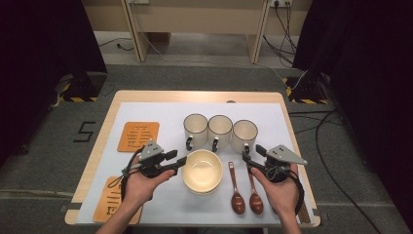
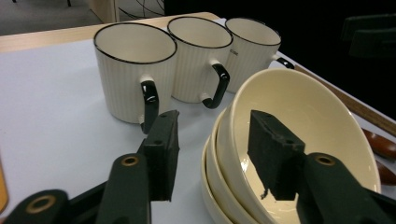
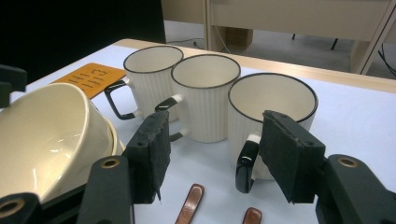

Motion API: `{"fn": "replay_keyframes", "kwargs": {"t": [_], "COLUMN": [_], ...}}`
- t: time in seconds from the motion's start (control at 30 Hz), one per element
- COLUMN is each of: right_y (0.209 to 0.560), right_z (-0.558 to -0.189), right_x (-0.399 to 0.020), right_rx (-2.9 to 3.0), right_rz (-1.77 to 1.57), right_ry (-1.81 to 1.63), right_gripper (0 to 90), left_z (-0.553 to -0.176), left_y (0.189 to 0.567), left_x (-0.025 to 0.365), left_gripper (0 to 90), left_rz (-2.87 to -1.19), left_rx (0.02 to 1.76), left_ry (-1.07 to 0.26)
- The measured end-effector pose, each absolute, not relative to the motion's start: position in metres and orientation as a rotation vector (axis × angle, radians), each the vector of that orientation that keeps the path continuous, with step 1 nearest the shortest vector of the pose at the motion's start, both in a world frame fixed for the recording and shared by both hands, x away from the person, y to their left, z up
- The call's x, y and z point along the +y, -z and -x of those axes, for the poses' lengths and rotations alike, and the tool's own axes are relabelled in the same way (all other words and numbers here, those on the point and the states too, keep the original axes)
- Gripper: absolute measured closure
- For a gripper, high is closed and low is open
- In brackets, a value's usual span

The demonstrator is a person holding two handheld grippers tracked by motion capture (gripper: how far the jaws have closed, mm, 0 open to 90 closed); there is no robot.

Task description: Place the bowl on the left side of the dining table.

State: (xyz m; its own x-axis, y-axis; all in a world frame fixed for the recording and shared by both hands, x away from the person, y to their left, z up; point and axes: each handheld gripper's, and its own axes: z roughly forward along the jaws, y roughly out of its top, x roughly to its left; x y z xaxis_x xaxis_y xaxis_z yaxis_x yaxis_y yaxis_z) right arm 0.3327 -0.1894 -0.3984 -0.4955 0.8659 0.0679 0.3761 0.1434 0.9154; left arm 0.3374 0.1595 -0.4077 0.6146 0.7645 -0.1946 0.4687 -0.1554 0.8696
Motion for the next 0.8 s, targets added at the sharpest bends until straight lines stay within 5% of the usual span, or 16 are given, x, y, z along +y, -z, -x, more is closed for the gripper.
{"fn": "replay_keyframes", "kwargs": {"t": [0.8], "right_y": [0.401], "right_z": [-0.330], "right_x": [-0.190], "right_rx": [1.946], "right_rz": [-1.192], "right_ry": [-1.327], "right_gripper": [43.5], "left_z": [-0.345], "left_y": [0.421], "left_x": [0.127], "left_gripper": [77.4], "left_rz": [-1.954], "left_rx": [0.947], "left_ry": [-0.490]}}
